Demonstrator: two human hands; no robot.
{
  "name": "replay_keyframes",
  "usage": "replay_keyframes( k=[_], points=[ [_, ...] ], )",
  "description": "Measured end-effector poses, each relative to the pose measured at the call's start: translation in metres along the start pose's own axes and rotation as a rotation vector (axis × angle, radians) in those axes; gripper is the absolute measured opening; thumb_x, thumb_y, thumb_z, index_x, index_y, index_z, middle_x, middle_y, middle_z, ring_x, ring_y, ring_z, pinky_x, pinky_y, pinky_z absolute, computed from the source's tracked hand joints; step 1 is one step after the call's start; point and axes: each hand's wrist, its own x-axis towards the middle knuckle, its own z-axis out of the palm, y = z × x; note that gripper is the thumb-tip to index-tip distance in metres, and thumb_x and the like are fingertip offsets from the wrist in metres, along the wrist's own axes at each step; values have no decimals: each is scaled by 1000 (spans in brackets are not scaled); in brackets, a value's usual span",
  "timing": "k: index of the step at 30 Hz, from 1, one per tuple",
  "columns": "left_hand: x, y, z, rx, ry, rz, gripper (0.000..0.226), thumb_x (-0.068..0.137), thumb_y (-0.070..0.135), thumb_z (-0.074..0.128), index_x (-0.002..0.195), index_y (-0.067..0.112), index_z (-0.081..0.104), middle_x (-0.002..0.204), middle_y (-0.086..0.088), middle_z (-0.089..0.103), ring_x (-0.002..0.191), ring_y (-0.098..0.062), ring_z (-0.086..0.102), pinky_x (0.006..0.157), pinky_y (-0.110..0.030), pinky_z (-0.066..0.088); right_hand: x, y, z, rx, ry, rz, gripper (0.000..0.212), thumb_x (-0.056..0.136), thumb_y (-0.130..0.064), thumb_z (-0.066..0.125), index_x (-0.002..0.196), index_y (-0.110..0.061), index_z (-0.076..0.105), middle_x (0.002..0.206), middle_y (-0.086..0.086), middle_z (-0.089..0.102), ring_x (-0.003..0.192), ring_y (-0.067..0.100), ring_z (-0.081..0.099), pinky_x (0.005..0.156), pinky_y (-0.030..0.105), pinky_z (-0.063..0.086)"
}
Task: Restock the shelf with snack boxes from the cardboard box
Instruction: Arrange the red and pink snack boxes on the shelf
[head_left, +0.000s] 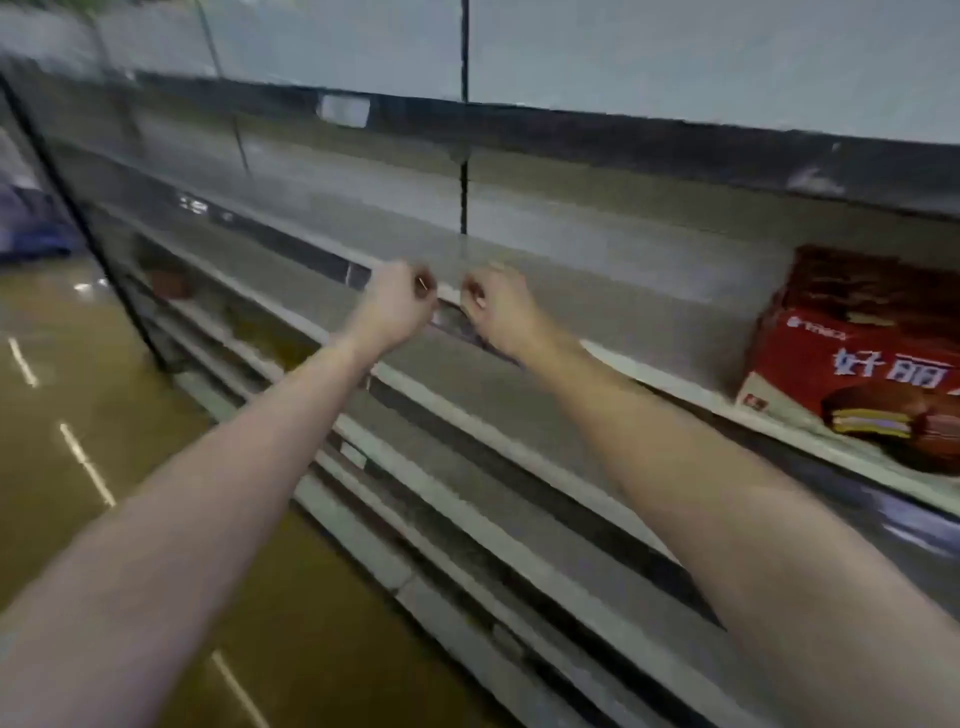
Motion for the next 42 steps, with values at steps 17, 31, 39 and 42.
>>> replay_keyframes(
  k=[17, 31, 39, 42],
  points=[
    [-272, -39, -33, 278, 68, -781, 16, 85, 18, 58, 94, 14, 71, 96, -11, 72, 92, -31, 66, 74, -32, 51, -138, -106, 106, 361, -444, -489, 14, 91, -15, 57, 98, -9, 67, 100, 13, 65, 94, 30, 61, 77, 37, 48],
    [-571, 7, -58, 239, 276, -1382, 16, 84, 10, 63, 98, 11, 72, 91, -11, 72, 90, -28, 66, 78, -36, 52, -348, -253, 186, 679, -944, -602, 9, 89, -15, 61, 85, -12, 68, 85, 11, 70, 82, 32, 65, 70, 39, 49],
    [-696, 30, -78, 170, 585, -1668, 25, 92, 20, 65, 115, 11, 67, 114, -6, 70, 94, -27, 67, 81, -34, 51, -436, -335, 205, 592, -1174, -859, 11, 93, -15, 60, 97, -9, 67, 98, 11, 69, 93, 30, 64, 77, 36, 49],
    [-720, 26, -78, 141, 722, -1725, 25, 92, 16, 63, 117, 10, 66, 107, -2, 69, 88, -22, 65, 69, -23, 47, -452, -357, 208, 565, -1242, -933, 12, 94, -19, 60, 97, -10, 67, 93, 5, 66, 86, 23, 62, 74, 36, 49]
  ],
)
